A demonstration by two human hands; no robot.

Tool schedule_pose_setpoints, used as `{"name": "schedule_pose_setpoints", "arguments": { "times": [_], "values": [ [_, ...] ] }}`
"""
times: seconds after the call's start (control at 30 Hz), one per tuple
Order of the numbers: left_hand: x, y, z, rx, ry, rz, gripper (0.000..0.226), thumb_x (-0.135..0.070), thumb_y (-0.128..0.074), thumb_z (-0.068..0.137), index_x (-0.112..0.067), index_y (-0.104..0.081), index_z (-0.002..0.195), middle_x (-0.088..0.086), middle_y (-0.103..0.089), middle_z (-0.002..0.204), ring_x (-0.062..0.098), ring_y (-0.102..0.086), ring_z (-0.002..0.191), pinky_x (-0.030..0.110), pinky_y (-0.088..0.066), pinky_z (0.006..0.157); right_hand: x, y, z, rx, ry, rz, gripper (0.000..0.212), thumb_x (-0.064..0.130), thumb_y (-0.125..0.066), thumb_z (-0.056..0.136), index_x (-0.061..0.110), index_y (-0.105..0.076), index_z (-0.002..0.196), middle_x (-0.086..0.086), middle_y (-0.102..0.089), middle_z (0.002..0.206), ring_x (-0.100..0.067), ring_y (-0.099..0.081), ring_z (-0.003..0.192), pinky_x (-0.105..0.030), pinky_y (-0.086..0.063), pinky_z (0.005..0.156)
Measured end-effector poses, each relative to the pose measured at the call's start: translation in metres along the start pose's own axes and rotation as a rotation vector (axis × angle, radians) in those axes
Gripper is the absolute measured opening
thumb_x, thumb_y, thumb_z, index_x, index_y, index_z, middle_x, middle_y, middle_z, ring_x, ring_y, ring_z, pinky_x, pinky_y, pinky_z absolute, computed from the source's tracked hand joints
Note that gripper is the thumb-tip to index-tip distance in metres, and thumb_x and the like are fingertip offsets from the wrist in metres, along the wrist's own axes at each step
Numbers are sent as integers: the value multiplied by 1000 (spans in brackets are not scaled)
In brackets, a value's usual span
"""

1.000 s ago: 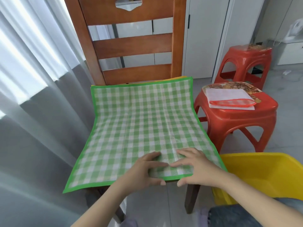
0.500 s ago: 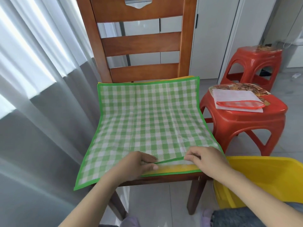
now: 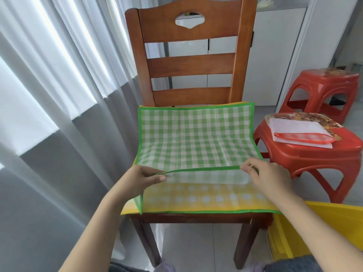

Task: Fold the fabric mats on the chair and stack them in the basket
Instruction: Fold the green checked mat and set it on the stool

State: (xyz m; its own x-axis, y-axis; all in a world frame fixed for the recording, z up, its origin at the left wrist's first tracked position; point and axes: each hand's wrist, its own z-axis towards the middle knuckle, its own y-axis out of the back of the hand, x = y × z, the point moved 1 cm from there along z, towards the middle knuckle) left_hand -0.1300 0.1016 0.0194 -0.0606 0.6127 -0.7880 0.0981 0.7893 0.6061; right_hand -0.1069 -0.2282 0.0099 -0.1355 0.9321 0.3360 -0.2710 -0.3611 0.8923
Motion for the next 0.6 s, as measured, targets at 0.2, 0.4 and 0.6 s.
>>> {"name": "schedule_pose_setpoints", "arguments": {
  "times": [0.2, 0.4, 0.6],
  "values": [
    [3, 24, -13, -81, -6, -103, 30, -51, -73, 59, -40, -74, 87, -14, -73, 93, -2, -64, 93, 23, -46, 87, 1, 9, 4, -22, -31, 34, 21, 41, -51, 91, 27, -64, 83, 4, -67, 66, -12, -46, 53, -22, -24, 46],
    [10, 34, -22, -187, -6, -119, 15, -34, -74, 77, -40, -72, 90, -9, -72, 99, 0, -63, 96, 18, -43, 82, -1, 10, 3, -75, 1, 63, 19, 40, -52, 91, 28, -66, 84, 3, -67, 65, -21, -55, 61, -23, -27, 48],
    [10, 42, -28, -278, -35, -259, 20, -18, -74, 80, -26, -73, 98, -13, -70, 100, -17, -58, 84, -2, -41, 67, -15, 7, 7, -214, 31, 102, 11, 29, -62, 87, 31, -67, 78, 2, -68, 71, -29, -59, 73, -29, -30, 67]
  ]
}}
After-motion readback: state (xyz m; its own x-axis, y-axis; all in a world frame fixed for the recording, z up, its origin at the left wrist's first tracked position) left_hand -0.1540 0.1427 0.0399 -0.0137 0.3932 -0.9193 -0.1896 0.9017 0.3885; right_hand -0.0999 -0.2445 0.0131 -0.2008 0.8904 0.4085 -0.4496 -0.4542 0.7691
